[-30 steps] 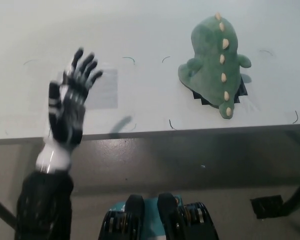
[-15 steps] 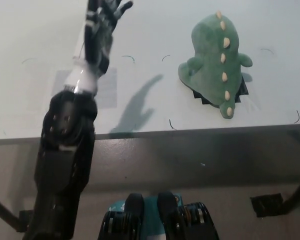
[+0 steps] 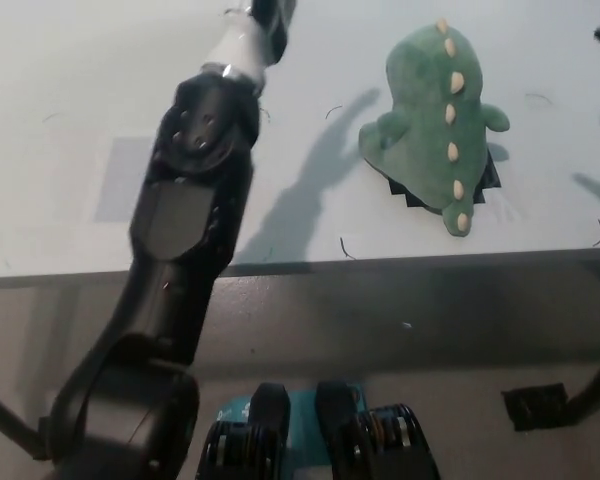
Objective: Use both hands to pick up a dinasour on the right side and move it to the left side
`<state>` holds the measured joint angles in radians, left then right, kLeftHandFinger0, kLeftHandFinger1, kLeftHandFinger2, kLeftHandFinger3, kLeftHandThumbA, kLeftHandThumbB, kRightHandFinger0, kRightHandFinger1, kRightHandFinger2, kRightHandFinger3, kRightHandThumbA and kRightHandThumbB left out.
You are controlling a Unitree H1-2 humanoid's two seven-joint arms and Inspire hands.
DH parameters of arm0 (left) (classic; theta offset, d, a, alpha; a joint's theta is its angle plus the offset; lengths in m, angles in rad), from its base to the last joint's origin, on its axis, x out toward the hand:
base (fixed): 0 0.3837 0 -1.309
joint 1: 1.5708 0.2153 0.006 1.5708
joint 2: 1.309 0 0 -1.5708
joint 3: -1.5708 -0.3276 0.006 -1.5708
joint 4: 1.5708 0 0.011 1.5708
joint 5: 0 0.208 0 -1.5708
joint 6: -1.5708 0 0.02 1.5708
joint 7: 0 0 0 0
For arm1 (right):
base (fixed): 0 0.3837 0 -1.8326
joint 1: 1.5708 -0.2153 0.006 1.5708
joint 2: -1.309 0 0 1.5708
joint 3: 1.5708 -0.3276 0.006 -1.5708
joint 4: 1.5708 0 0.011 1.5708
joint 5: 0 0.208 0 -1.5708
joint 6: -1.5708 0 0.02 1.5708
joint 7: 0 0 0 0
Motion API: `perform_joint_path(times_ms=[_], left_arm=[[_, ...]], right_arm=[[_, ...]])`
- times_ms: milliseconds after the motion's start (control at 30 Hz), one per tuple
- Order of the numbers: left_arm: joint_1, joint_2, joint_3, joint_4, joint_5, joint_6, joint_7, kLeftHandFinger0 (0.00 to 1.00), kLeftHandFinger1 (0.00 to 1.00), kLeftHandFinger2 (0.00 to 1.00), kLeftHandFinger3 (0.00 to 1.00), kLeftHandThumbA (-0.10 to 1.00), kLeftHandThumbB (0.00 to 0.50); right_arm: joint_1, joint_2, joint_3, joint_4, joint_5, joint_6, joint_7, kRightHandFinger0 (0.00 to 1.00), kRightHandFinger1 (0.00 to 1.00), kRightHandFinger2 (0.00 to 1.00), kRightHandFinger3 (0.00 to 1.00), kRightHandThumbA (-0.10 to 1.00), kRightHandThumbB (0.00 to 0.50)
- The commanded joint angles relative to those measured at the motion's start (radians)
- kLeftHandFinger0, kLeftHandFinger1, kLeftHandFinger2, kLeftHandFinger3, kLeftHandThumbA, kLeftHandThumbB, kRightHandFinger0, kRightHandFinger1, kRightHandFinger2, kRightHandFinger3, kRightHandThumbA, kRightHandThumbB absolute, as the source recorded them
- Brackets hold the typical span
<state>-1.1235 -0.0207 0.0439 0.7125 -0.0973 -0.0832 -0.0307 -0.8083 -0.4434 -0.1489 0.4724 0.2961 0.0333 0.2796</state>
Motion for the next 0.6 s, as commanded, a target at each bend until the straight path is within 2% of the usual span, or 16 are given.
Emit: perform_joint_path(times_ms=[0, 67, 133, 167, 233, 333, 400, 467, 567], left_arm=[[-0.117, -0.014, 0.003, 0.112, 0.016, -0.068, 0.037, 1.00, 1.00, 1.00, 1.00, 1.00, 0.349], [-0.142, -0.016, 0.007, 0.169, 0.014, -0.072, 0.042, 1.00, 1.00, 1.00, 1.00, 1.00, 0.358], [-0.181, -0.015, 0.013, 0.255, 0.017, -0.087, 0.063, 1.00, 1.00, 1.00, 1.00, 1.00, 0.378], [-0.222, -0.020, 0.024, 0.345, 0.007, -0.093, 0.076, 1.00, 1.00, 1.00, 1.00, 1.00, 0.377], [-0.242, -0.021, 0.029, 0.390, 0.004, -0.101, 0.075, 1.00, 1.00, 1.00, 1.00, 1.00, 0.362], [-0.280, -0.022, 0.035, 0.460, 0.002, -0.094, 0.081, 1.00, 1.00, 1.00, 1.00, 1.00, 0.392], [-0.299, -0.024, 0.033, 0.505, 0.006, -0.098, 0.094, 1.00, 1.00, 1.00, 1.00, 1.00, 0.378], [-0.306, -0.027, 0.034, 0.526, 0.003, -0.096, 0.089, 1.00, 1.00, 1.00, 1.00, 1.00, 0.368], [-0.308, -0.043, 0.051, 0.556, -0.017, -0.088, 0.090, 0.98, 1.00, 1.00, 1.00, 1.00, 0.357]], right_arm=[[-0.102, -0.017, 0.015, 0.058, -0.019, 0.005, 0.025, 1.00, 1.00, 1.00, 1.00, 1.00, 0.307], [-0.115, -0.015, 0.022, 0.079, -0.023, 0.013, 0.023, 1.00, 1.00, 1.00, 1.00, 1.00, 0.302], [-0.147, -0.009, 0.033, 0.128, -0.029, 0.028, 0.021, 1.00, 1.00, 1.00, 1.00, 1.00, 0.317], [-0.185, -0.010, 0.046, 0.197, -0.044, 0.043, 0.013, 1.00, 1.00, 1.00, 1.00, 1.00, 0.350], [-0.200, -0.012, 0.051, 0.220, -0.048, 0.049, 0.012, 1.00, 1.00, 1.00, 1.00, 1.00, 0.355], [-0.237, -0.025, 0.069, 0.292, -0.068, 0.052, 0.021, 1.00, 1.00, 1.00, 1.00, 1.00, 0.378], [-0.247, -0.032, 0.080, 0.323, -0.079, 0.044, 0.026, 1.00, 1.00, 1.00, 1.00, 1.00, 0.364], [-0.256, -0.038, 0.086, 0.375, -0.086, 0.017, 0.037, 1.00, 1.00, 1.00, 1.00, 1.00, 0.377], [-0.247, -0.039, 0.074, 0.417, -0.076, 0.005, 0.045, 1.00, 1.00, 1.00, 1.00, 1.00, 0.330]])
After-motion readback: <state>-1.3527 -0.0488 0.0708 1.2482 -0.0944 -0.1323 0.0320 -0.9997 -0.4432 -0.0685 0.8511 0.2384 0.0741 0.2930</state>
